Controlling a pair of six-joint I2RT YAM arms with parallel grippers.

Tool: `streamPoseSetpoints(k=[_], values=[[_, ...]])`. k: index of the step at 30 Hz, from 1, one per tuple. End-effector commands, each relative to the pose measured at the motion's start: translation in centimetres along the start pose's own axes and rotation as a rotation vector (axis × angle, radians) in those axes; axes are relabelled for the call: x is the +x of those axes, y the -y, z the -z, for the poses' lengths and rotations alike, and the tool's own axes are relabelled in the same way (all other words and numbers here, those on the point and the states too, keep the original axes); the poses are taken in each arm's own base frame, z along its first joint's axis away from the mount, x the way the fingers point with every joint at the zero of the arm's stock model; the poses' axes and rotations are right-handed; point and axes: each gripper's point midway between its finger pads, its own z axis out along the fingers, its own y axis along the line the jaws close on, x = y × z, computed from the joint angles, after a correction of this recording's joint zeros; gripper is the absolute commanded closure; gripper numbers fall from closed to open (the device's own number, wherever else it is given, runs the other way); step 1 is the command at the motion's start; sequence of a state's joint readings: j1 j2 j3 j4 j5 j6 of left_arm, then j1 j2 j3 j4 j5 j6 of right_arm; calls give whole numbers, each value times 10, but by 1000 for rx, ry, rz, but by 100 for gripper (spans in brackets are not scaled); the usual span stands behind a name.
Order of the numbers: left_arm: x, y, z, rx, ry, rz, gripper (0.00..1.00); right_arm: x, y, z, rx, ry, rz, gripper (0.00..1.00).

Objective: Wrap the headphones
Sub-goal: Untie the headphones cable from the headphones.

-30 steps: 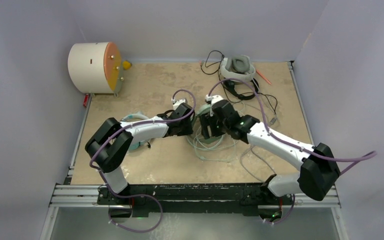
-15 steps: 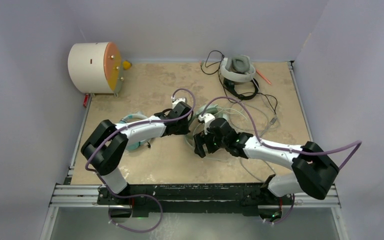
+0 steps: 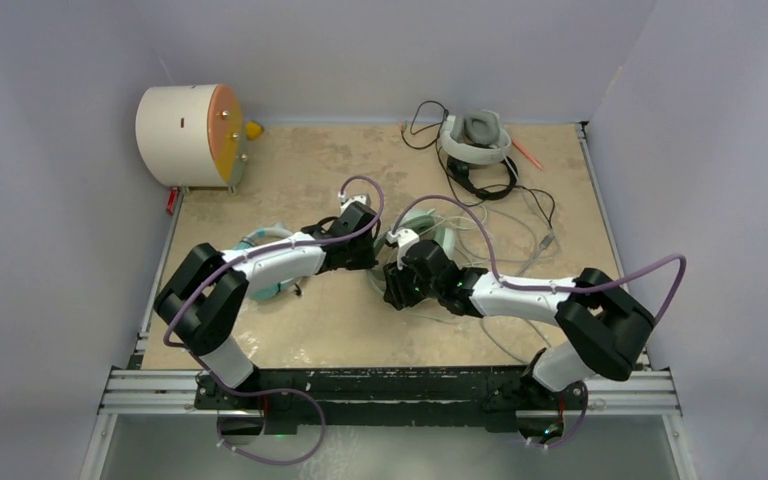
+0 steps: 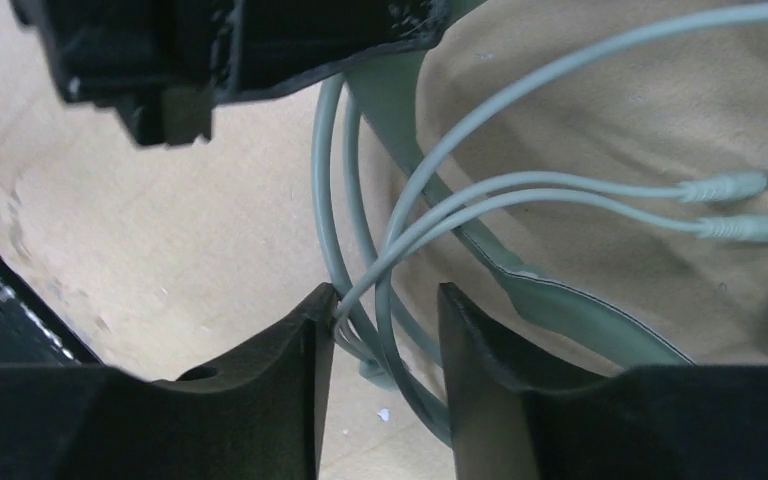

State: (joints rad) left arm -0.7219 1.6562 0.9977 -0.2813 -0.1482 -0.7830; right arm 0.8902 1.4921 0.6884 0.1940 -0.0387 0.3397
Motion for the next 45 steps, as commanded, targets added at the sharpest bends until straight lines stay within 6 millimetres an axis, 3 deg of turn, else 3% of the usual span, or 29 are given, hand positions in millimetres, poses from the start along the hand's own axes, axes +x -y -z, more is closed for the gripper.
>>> streamPoseSetpoints(k=[1, 6, 9, 11, 13, 15, 17, 25, 31, 35, 38, 39, 40, 45], values=[[-18, 10, 12, 51, 63, 27, 100, -45, -6, 11, 20, 162, -62, 60], [-15, -8, 5, -22, 47, -34, 100, -55, -10, 39, 7, 213, -62, 66], [-13, -10, 2, -27, 36, -61, 100, -46, -11, 51, 7, 171, -79, 90], [-13, -11, 3, -36, 34, -70, 100, -47, -5, 59, 47, 170, -86, 99], [-14, -11, 5, -33, 35, -70, 100, -46, -4, 63, 55, 167, -83, 93], [-15, -8, 7, -20, 35, -64, 100, -46, -6, 62, 45, 162, -86, 66], [-16, -5, 9, -3, 37, -52, 100, -44, -8, 57, 37, 147, -102, 56], [-7, 1, 4, 39, 15, -18, 100, -61, -23, 25, -16, 132, -150, 54], [-3, -1, 4, 41, 6, -15, 100, -63, -31, 6, -61, 122, -153, 53], [-4, 0, 7, 44, 16, -18, 100, -56, -25, -5, -27, 81, -163, 62], [-5, -3, 8, 36, 19, -29, 100, -56, -26, -2, -28, 78, -161, 91], [-5, -5, 8, 29, 21, -36, 100, -58, -27, 3, -29, 79, -162, 99], [-6, -8, 7, 12, 23, -52, 100, -54, -27, 10, -28, 64, -167, 100], [-4, -21, 7, -57, -6, -141, 100, -74, 2, 67, 136, 132, -133, 100]])
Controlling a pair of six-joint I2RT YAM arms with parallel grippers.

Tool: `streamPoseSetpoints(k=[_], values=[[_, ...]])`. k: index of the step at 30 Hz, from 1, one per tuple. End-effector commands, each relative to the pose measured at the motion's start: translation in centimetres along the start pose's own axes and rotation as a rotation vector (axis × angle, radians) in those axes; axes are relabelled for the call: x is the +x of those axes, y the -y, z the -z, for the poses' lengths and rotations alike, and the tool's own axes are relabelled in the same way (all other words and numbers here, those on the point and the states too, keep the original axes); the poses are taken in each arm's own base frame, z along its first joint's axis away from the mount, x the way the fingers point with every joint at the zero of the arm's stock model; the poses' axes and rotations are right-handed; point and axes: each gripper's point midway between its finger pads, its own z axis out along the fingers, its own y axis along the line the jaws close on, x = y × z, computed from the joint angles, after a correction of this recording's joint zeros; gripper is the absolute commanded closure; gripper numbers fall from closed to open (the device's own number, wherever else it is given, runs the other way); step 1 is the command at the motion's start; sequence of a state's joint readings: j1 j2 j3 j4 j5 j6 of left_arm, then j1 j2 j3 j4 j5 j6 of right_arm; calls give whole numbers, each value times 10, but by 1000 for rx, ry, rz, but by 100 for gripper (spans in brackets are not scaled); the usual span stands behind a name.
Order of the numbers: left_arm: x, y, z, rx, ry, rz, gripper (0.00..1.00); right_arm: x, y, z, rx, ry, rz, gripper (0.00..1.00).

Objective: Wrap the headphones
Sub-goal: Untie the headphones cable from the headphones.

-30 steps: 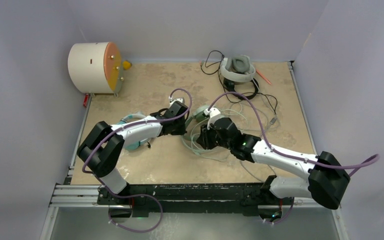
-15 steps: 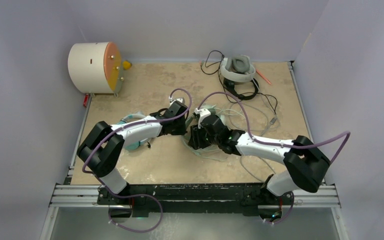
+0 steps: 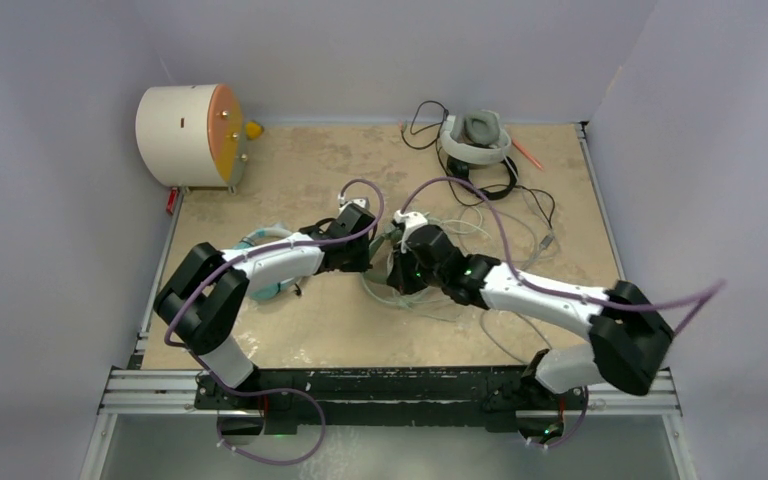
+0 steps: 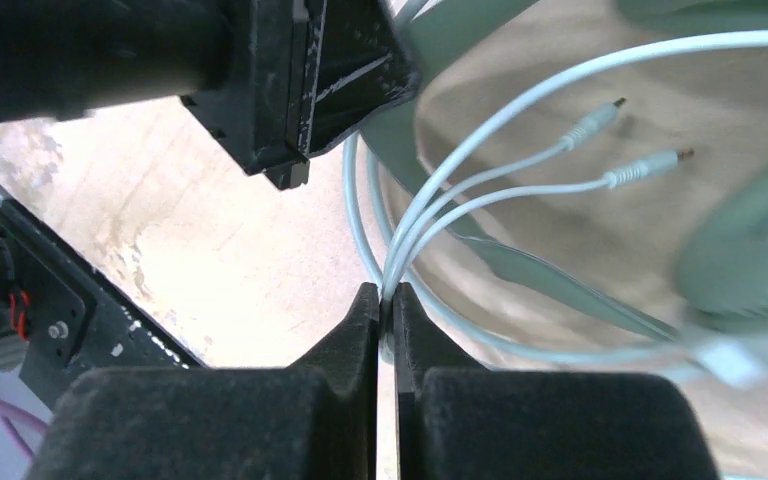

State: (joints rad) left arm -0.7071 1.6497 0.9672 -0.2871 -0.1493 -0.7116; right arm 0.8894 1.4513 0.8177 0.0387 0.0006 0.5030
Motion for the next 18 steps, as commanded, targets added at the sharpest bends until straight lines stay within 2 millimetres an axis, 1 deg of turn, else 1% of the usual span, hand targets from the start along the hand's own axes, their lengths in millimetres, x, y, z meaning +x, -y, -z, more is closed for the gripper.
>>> streamPoseSetpoints(k=[1, 3, 5, 6, 8, 10, 11, 12, 13, 15, 16, 18], values=[[-11, -6, 8, -35, 8, -97, 100, -49, 24, 62, 152, 127, 29, 100], [-9, -8, 8, -39, -8, -138, 100, -65, 51, 89, 251, 147, 5, 100], [-10, -8, 8, -42, -14, -165, 100, -79, 84, 116, 345, 168, -56, 100], [-11, -8, 9, -41, -11, -182, 100, -84, 105, 129, 407, 182, -96, 100], [-15, -8, 11, -42, -5, -216, 100, -88, 145, 152, 529, 213, -192, 100], [-21, -6, 14, -29, 7, -259, 100, -86, 175, 167, 606, 233, -311, 100], [-23, -4, 15, -22, 11, -282, 100, -82, 184, 170, 625, 226, -355, 100], [-26, -2, 15, -18, 13, -304, 100, -78, 189, 169, 632, 215, -383, 100], [-29, -2, 16, -18, 18, -322, 100, -74, 192, 165, 628, 197, -396, 100], [-37, -2, 18, -33, 37, -346, 99, -65, 188, 150, 575, 149, -399, 100], [-41, -2, 19, -44, 48, -346, 94, -60, 185, 142, 544, 123, -402, 100], [-48, 0, 22, -52, 62, -328, 75, -51, 177, 126, 468, 74, -394, 100]])
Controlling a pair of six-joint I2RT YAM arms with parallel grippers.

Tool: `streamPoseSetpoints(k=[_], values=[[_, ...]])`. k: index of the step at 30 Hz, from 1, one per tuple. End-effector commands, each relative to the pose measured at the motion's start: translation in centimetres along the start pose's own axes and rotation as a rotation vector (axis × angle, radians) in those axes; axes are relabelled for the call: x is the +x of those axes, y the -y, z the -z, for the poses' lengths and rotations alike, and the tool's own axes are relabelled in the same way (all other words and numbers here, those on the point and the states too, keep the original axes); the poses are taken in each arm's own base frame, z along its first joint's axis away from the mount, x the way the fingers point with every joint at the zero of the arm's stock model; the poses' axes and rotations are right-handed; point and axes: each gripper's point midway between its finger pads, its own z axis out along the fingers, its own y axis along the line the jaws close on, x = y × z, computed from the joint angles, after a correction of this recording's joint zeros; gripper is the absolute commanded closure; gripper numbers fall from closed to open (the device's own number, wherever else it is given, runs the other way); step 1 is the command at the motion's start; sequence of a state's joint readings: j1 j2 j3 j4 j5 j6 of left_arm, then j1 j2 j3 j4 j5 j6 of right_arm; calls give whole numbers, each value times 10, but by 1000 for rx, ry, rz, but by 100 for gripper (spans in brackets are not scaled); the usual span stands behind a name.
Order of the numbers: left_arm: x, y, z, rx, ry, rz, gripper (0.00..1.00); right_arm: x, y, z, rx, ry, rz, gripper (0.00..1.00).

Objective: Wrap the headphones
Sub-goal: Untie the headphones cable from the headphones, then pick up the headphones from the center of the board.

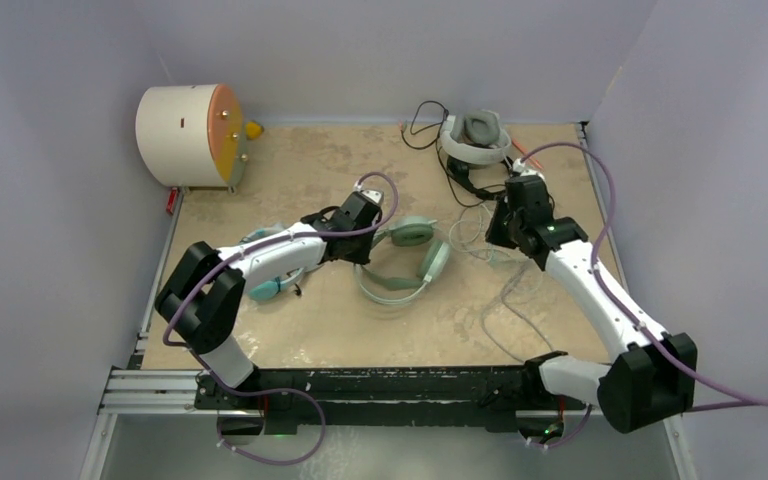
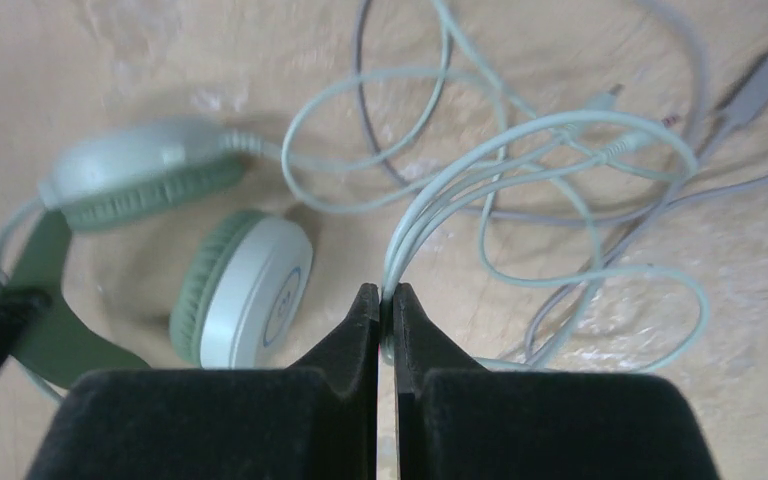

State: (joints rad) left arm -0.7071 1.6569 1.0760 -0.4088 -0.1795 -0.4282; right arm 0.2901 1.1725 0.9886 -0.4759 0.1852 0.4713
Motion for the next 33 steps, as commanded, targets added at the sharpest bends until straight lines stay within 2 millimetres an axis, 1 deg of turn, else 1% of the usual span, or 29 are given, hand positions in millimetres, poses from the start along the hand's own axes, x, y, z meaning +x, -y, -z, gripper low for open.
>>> streamPoseSetpoints(k=[1, 2, 3, 5, 7, 8, 10, 12, 13, 15, 18, 21, 25, 27, 31, 33], values=[[-30, 0, 12, -16, 60, -26, 65, 44, -17, -12, -116, -171, 26, 97], [-30, 4, 14, 2, 59, -7, 50, 47, -17, -15, -121, -176, 34, 90], [-29, 8, 16, 19, 53, 22, 39, 50, -20, -15, -146, -184, 44, 80], [-22, 11, 20, 30, 33, 103, 28, 52, -20, -16, -160, -183, 59, 66], [-11, 12, 21, 28, 0, 194, 26, 48, -21, -15, -169, -160, 73, 51], [-5, 12, 21, 17, -16, 245, 26, 46, -21, -15, -171, -148, 78, 45], [5, 10, 21, -4, -35, 347, 26, 37, -25, -14, -184, -118, 89, 37], [13, 11, 21, -10, -48, 441, 23, 26, -28, -16, -187, -84, 113, 31], [15, 10, 21, -21, -51, 490, 23, 21, -33, -17, -206, -74, 136, 28], [23, 8, 20, -44, -50, 578, 23, 20, -44, -21, -249, -102, 139, 24], [27, 16, 21, -22, -7, 666, 25, 18, -66, -24, -359, -124, 142, 18], [31, 25, 19, 20, -7, 717, 25, 22, -91, -23, -497, -169, 156, 13], [36, 28, 10, 14, -19, 732, 25, 31, -106, -30, -584, -234, 161, 2], [36, 27, 6, 3, -22, 737, 26, 36, -111, -35, -612, -263, 149, 1], [37, 23, 0, -34, -19, 749, 28, 49, -114, -48, -638, -322, 123, 9], [38, 18, -2, -64, -18, 748, 29, 58, -113, -55, -630, -357, 111, 10]])
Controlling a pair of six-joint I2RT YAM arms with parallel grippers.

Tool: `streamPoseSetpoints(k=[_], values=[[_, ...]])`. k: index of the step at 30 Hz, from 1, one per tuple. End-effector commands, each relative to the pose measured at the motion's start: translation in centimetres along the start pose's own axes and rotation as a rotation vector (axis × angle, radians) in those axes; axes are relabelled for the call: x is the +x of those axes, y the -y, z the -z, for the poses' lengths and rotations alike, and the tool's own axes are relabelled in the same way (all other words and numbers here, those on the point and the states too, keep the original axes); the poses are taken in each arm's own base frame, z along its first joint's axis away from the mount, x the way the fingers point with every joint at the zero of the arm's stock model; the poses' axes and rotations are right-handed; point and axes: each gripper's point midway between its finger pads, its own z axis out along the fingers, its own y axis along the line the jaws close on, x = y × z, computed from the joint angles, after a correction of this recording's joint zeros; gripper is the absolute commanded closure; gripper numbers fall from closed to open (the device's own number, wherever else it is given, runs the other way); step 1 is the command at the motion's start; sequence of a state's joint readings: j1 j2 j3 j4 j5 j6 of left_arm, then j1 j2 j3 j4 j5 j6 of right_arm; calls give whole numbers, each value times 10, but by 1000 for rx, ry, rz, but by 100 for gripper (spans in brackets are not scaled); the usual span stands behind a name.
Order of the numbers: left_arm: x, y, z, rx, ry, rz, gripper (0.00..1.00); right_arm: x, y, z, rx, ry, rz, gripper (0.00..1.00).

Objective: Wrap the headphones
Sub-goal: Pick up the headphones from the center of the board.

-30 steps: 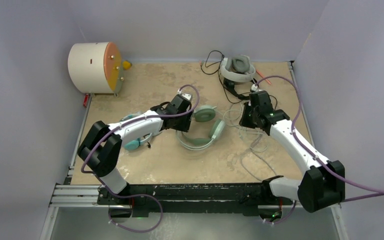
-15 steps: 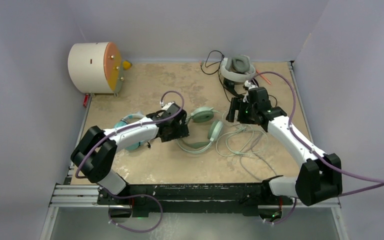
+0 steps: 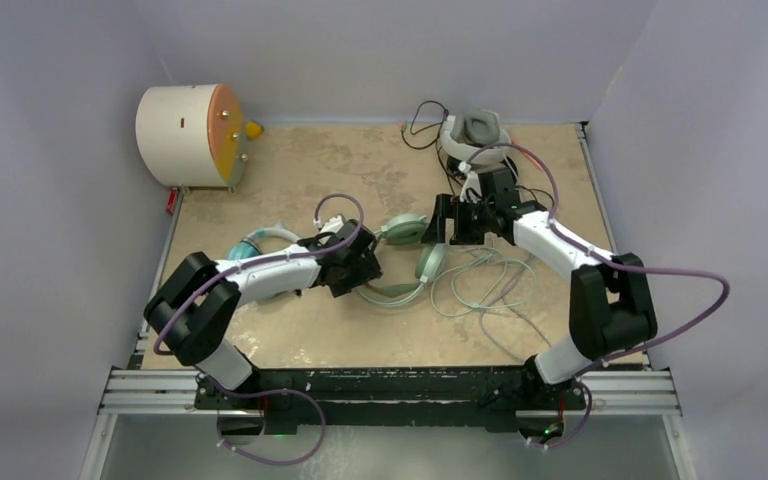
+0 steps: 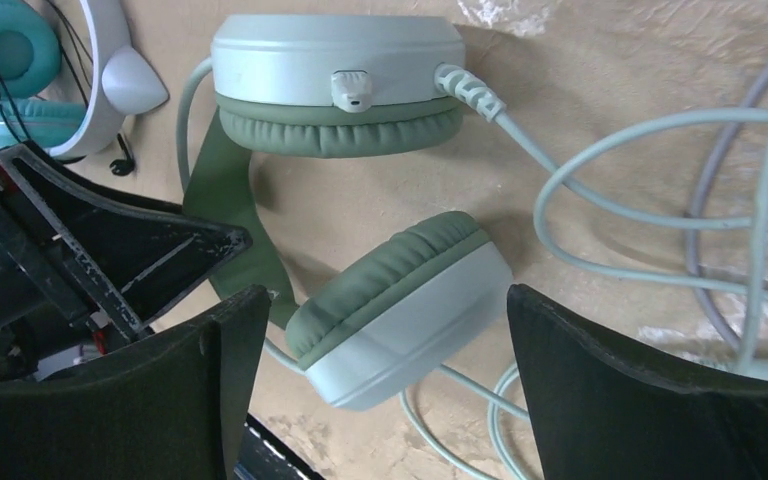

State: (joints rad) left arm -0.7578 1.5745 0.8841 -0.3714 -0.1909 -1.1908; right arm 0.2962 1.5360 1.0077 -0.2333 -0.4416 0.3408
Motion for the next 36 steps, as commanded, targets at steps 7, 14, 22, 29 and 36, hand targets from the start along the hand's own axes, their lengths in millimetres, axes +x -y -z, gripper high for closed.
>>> streamPoseSetpoints(k=[7, 14, 22, 29, 36], values=[[-11, -13, -5, -118, 53, 76, 35, 13, 2, -19, -54, -75, -109, 27], [-16, -14, -3, -134, 67, 79, 36, 19, 5, -21, -97, -88, -153, 42], [-25, -15, -3, -181, 83, 72, 44, 22, 7, -19, -95, -80, -126, 43], [-32, -15, -6, -199, 112, 58, 89, 14, 7, -15, -82, -34, -85, 42], [-64, -4, 16, -190, 220, -71, 100, 5, -4, 18, -64, 55, 20, 38]])
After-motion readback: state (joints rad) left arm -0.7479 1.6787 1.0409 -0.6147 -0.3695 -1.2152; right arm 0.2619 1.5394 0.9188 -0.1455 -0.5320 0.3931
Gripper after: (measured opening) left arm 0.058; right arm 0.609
